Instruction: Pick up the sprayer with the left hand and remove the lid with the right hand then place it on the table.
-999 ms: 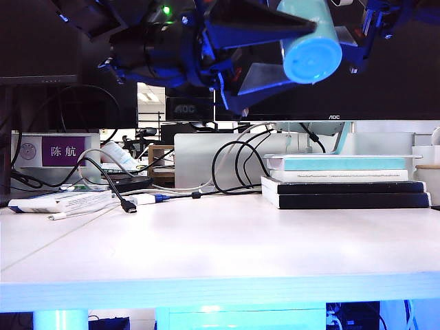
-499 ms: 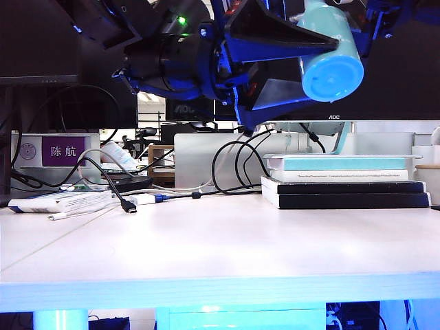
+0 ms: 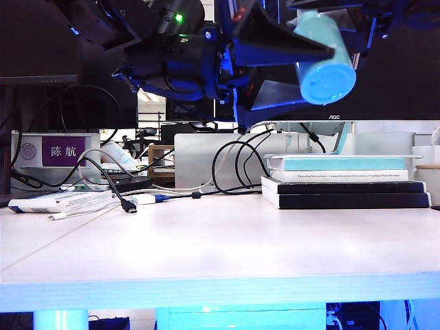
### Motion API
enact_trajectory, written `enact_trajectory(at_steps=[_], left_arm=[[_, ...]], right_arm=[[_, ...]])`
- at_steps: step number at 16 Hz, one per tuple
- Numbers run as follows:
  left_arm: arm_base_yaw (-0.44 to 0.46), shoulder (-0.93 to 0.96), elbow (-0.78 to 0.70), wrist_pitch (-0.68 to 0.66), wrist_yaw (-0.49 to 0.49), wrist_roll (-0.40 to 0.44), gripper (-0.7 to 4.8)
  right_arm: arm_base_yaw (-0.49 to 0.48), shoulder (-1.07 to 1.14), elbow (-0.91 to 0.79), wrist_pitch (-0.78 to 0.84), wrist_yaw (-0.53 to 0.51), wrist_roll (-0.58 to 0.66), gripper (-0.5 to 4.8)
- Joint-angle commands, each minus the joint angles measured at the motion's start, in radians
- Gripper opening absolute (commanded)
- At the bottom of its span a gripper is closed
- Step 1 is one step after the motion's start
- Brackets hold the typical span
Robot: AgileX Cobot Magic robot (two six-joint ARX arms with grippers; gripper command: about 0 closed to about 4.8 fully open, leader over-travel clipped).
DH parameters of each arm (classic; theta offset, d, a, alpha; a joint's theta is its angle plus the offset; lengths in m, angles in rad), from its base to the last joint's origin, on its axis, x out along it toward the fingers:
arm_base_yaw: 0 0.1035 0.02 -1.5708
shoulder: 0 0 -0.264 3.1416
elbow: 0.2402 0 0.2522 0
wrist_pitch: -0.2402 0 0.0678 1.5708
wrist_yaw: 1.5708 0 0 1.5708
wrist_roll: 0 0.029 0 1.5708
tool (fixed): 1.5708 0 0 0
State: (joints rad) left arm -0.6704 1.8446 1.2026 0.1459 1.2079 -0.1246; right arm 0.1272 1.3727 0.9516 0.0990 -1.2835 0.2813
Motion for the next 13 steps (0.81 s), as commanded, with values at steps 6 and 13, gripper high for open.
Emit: enact_trajectory(at_steps=[6, 13], left_arm=[[0.011, -0.007, 0.005, -0.186, -0.52, 0.286, 0.52], [0.14, -0.006, -0.164, 0.121, -0.787, 0.338, 0.51]], right_arm=[[-0.001, -0.002, 0.005, 0.114, 0.569, -0.021, -0.05], [0.061, 0.105, -0.086, 0.139, 0.824, -0.133, -0.05]])
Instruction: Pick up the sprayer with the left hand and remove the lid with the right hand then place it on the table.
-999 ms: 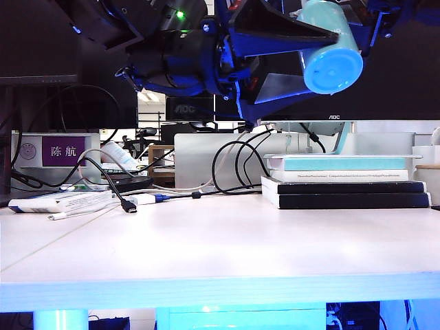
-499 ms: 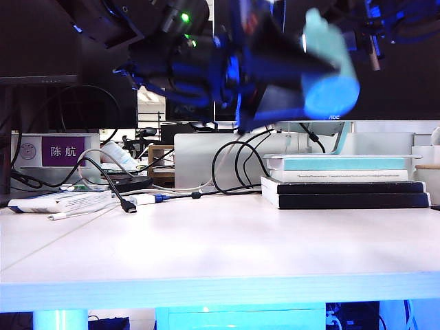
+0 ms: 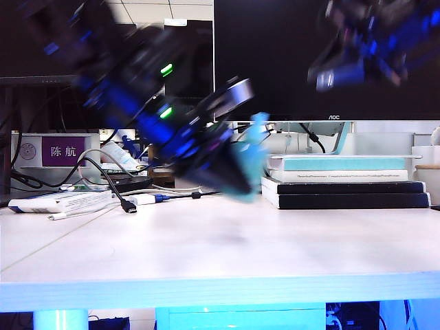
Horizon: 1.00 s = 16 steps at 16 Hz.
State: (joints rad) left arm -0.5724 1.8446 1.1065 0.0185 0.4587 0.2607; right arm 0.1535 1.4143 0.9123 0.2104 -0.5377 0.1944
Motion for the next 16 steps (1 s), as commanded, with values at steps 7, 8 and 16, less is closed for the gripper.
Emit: enact_trajectory(at_steps=[7, 8, 16], left_arm=[[0.074, 0.071, -0.312, 0.885, -0.053, -0.111, 0.51], [0.074, 0.103, -0.312, 0.906, -0.053, -0.139, 0.51], [0.076, 0.17, -0.312, 0.935, -0.14, -0.175, 0.51]], right_arm=[[0.056, 0.288, -0.113, 0.293, 0.236, -0.042, -0.05], [0.056, 0.313, -0.113, 0.308, 0.24, -0.042, -0.05], [0.06, 0.438, -0.113, 0.326, 0.247, -0.042, -0.05]])
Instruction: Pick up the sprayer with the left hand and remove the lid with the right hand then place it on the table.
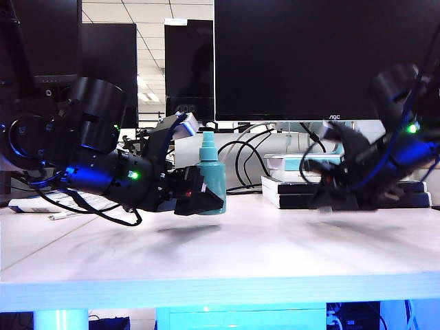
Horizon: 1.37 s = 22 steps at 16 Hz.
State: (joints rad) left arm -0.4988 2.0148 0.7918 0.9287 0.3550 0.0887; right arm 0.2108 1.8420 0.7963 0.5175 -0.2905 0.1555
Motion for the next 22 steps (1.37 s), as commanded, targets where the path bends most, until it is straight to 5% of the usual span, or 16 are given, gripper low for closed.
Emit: enact_trajectory(at_steps=[1, 4, 6, 7, 8, 9, 12, 17, 22], left_arm=[[0.002, 0.001, 0.003, 0.013, -0.056, -0.003, 0.51], [0.002, 0.005, 0.003, -0.032, -0.067, -0.002, 0.59], [0.002, 0.005, 0.003, -0.055, -0.062, -0.003, 1.32], [0.002, 0.005, 0.003, -0.061, -0.063, -0.009, 2.36], [0.002, 0.005, 0.003, -0.059, -0.063, -0.018, 3.22], [0.002, 0.004, 0.005, -0.056, -0.063, -0.019, 3.51], [0.002, -0.008, 0.006, -0.049, -0.064, -0.027, 4.79], [0.002, -0.145, 0.006, -0.081, -0.184, -0.037, 4.79], [0.016, -0.371, 0.006, -0.311, -0.25, 0.02, 4.79]], right_arm=[[0.002, 0.022, 0.003, 0.019, 0.0, -0.002, -0.05], [0.002, 0.04, 0.002, 0.015, -0.003, -0.002, -0.05], [0.002, 0.04, 0.002, 0.019, -0.006, 0.0, 0.19], [0.002, 0.04, 0.002, 0.018, -0.018, 0.005, 1.49], [0.002, 0.04, 0.003, 0.028, -0.051, 0.008, 3.71], [0.002, 0.04, 0.003, 0.039, -0.061, 0.026, 4.36], [0.002, 0.038, 0.003, 0.084, -0.072, 0.095, 4.79], [0.001, -0.039, 0.003, 0.19, -0.049, 0.129, 4.79], [0.001, -0.237, 0.003, 0.171, -0.002, 0.128, 4.79]])
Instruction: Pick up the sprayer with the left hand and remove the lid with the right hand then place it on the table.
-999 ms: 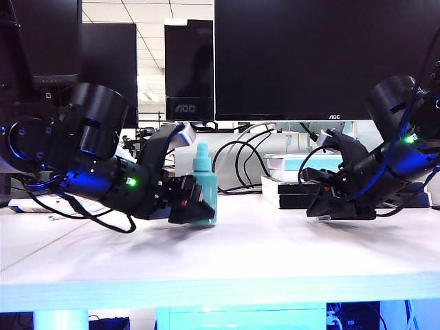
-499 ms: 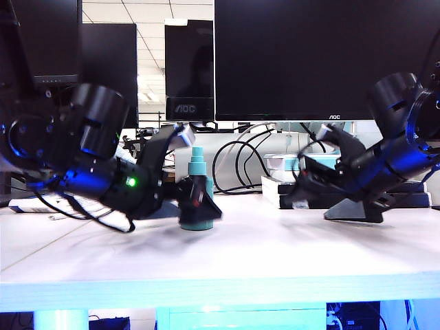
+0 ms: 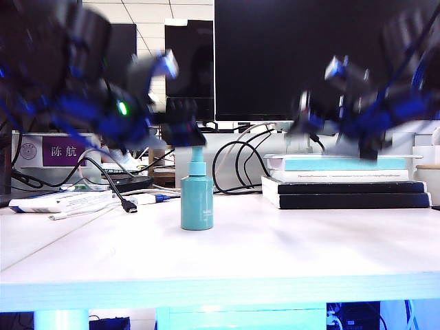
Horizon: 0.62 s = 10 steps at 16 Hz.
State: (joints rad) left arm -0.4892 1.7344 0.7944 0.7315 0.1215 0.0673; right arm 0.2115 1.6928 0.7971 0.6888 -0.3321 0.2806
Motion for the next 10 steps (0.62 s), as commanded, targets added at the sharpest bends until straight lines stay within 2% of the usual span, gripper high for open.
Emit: enact_trajectory(at_steps=[1, 5, 6, 9, 10], left_arm=[[0.008, -0.161, 0.004, -0.179, -0.04, 0.077, 4.79], [0.008, -0.305, 0.003, -0.315, -0.089, 0.119, 4.79], [0.013, -0.37, 0.001, -0.4, -0.102, 0.119, 4.79], [0.013, -0.436, 0.0, -0.429, -0.127, 0.143, 4.79], [0.013, -0.457, 0.0, -0.462, -0.147, 0.135, 4.79]], right_arm=[[0.0, -0.153, 0.002, -0.035, 0.05, 0.003, 4.79], [0.0, -0.278, 0.002, -0.15, 0.089, -0.023, 4.79], [0.0, -0.32, 0.002, -0.266, 0.087, -0.029, 4.79], [0.0, -0.326, 0.002, -0.294, 0.09, -0.057, 4.79], [0.0, -0.238, 0.002, -0.521, 0.12, -0.124, 4.79]])
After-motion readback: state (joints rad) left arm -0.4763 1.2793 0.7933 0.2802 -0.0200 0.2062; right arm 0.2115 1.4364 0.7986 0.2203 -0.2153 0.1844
